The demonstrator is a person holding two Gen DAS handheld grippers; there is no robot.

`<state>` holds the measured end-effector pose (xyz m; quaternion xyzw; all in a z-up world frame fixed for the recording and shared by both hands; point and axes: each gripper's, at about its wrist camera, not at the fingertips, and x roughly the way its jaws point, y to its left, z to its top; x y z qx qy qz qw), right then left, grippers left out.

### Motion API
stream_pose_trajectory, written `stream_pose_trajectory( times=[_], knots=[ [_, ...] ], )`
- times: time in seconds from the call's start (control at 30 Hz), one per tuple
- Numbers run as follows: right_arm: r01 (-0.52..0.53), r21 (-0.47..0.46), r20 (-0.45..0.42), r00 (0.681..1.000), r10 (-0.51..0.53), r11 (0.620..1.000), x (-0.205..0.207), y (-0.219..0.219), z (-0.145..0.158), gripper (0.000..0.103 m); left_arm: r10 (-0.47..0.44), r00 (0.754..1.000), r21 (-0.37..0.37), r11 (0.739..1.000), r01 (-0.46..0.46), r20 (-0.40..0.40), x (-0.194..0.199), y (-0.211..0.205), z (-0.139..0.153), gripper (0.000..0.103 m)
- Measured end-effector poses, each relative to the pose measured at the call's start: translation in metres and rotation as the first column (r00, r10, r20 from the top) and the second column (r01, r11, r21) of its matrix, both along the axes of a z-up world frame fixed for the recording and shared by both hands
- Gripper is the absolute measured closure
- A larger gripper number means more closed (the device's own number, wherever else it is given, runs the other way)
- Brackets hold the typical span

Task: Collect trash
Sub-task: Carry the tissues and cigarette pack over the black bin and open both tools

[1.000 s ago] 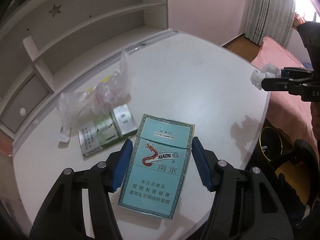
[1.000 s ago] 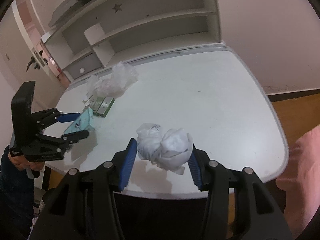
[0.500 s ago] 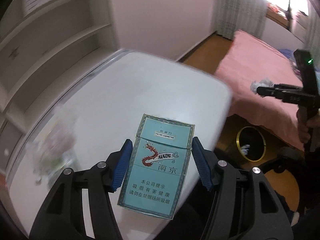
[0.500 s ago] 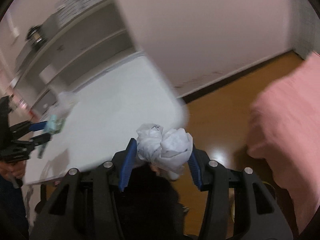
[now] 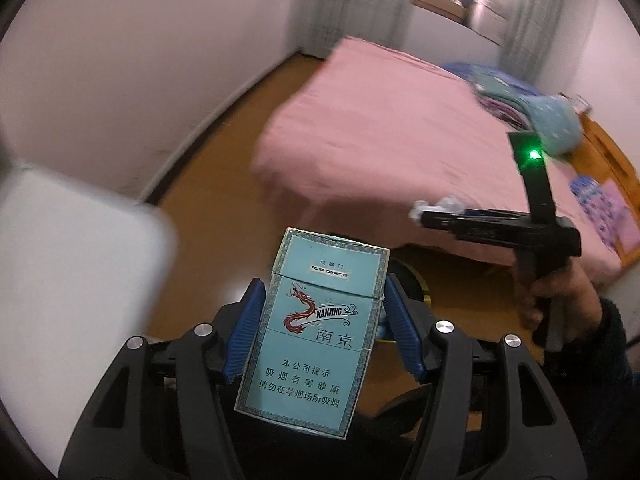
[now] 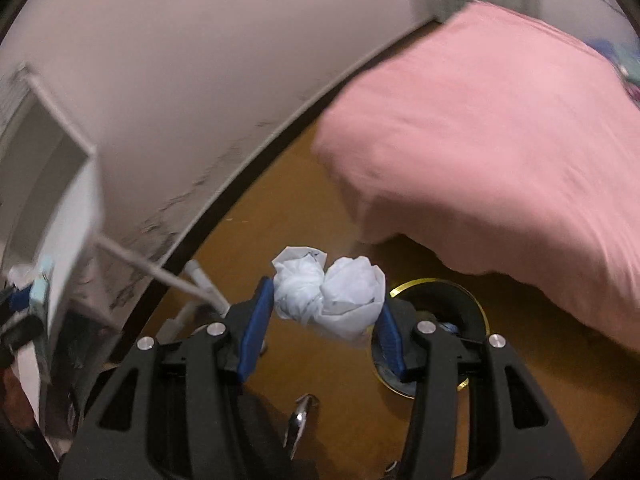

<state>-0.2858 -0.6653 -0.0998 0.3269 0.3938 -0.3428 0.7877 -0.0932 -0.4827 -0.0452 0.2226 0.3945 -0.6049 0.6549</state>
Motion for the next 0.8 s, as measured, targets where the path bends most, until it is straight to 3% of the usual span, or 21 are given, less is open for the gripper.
stream_pose_trajectory(
  times=[0.2, 0.5, 0.8],
  knots=[
    [0.116, 0.046, -0.054, 0.992, -0.113, 0.992, -0.037, -0.025, -0.035, 0.054, -0.114, 0.991, 0.033, 0.993, 0.117, -0.064, -0.043, -0.071, -0.055, 0.044],
    [0.215, 0.099, -0.091, 0.974, -0.207, 0.971, -0.087, -0.046, -0.072, 0.054, -0.212, 0.973, 0.126, 0.967, 0.223, -0.096, -0.085, -0.141, -0.124, 0.044],
    [0.237, 0.121, -0.102, 0.969, -0.225, 0.964, -0.092, -0.05, -0.083, 0.052, -0.231, 0.964, 0.151, 0.956, 0.25, -0.133, -0.095, -0.165, -0.146, 0.044]
  ],
)
